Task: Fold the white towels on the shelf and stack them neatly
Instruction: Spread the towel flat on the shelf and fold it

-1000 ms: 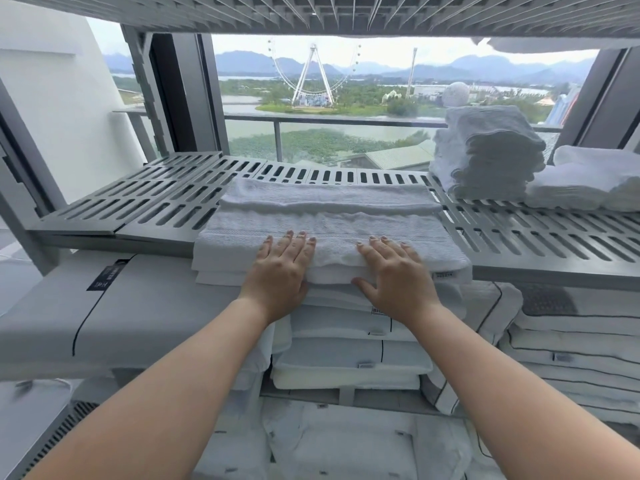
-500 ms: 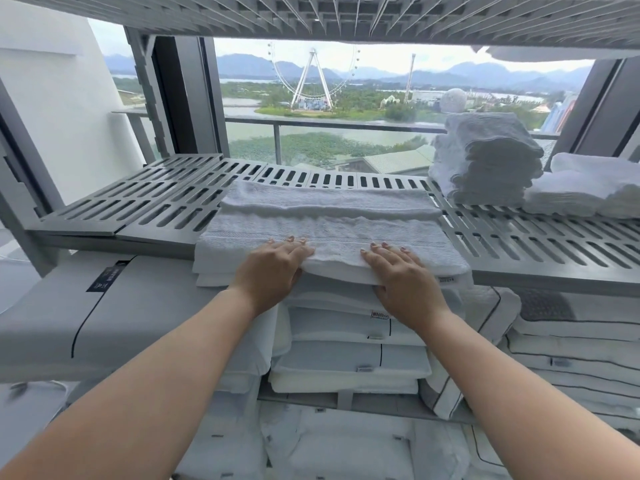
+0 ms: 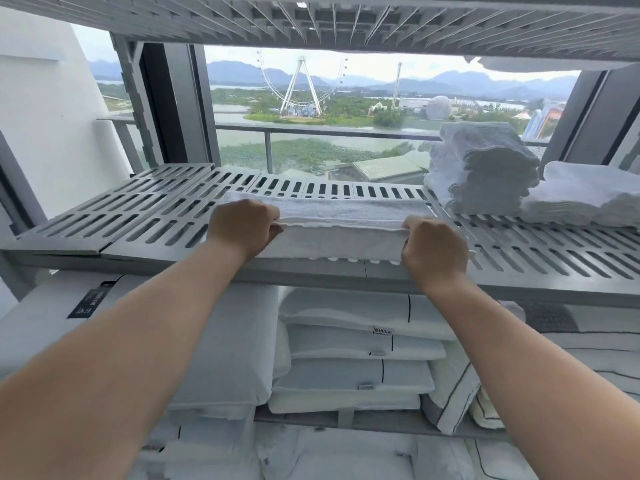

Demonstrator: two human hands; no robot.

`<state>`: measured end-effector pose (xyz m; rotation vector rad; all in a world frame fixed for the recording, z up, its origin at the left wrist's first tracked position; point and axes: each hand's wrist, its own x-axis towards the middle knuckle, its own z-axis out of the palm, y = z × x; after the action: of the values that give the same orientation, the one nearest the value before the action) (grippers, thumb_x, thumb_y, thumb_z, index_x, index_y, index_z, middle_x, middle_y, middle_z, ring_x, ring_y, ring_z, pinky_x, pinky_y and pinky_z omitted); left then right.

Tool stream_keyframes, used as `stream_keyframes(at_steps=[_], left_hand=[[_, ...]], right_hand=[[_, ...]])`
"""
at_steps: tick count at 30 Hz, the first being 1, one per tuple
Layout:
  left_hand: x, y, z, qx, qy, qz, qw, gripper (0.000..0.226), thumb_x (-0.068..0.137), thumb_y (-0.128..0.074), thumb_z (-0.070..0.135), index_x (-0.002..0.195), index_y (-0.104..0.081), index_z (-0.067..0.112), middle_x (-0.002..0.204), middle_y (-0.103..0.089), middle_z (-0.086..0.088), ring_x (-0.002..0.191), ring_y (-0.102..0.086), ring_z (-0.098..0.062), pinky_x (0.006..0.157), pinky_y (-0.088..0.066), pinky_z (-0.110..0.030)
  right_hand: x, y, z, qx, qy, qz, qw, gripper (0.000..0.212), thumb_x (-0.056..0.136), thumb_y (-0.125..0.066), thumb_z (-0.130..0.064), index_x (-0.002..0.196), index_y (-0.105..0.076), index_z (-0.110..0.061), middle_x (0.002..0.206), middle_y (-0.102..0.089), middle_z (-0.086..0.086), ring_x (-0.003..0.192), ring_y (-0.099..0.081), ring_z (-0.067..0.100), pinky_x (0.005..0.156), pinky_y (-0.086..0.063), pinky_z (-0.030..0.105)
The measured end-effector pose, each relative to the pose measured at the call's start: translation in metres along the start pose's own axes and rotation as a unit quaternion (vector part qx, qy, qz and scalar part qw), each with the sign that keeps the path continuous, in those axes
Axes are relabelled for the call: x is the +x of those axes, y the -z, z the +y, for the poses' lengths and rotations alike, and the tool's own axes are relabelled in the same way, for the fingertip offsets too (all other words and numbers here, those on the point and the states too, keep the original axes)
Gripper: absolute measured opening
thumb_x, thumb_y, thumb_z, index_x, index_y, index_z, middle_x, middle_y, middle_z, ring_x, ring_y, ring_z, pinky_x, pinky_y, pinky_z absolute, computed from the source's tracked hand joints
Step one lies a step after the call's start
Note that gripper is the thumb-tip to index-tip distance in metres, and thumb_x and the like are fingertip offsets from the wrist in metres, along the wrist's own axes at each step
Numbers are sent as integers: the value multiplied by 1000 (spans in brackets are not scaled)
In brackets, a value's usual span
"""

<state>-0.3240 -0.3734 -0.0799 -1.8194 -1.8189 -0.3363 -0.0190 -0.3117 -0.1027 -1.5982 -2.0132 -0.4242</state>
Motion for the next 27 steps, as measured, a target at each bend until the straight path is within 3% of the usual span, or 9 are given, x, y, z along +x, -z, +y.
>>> stream_keyframes(at_steps=[4,9,17,22,27], left_hand=[[23,-3,-15,23,18,-62,998,16,99,-52,23,90,-65,21,83,-66,0,76,-63,-25,63,-46,-33],[51,-14,-19,73,11,-176,982,36,84,-42,-8,88,-62,22,85,-63,0,78,-62,-23,69,-55,-36],[95,-37,-34,175,-36,-181,967,36,83,-46,-11,90,-66,18,87,-65,0,75,-62,-21,54,-41,-31],[124,-41,-39,218,-50,-187,957,33,75,-47,-13,74,-57,18,73,-58,1,58,-51,-18,55,-45,-29],[147,-54,-40,247,-34,-202,947,34,75,-48,-10,75,-66,19,74,-62,1,62,-56,-19,68,-54,-31]], right_hand=[[16,-2,-1,-47,-29,-2,998,27,79,-46,6,90,-64,-11,84,-67,9,78,-63,30,78,-48,39],[37,-17,-13,-103,-14,29,994,30,86,-46,1,98,-69,-14,87,-68,6,83,-63,27,87,-46,40],[78,-45,-16,-121,9,66,990,29,88,-45,0,97,-70,-12,93,-68,11,91,-62,31,90,-41,44],[118,-68,-14,-136,30,62,988,26,81,-51,-1,91,-72,-11,92,-65,12,93,-58,33,92,-38,44],[160,-100,-15,-116,70,18,991,28,85,-50,-5,96,-75,-13,96,-66,10,96,-61,33,91,-45,41]])
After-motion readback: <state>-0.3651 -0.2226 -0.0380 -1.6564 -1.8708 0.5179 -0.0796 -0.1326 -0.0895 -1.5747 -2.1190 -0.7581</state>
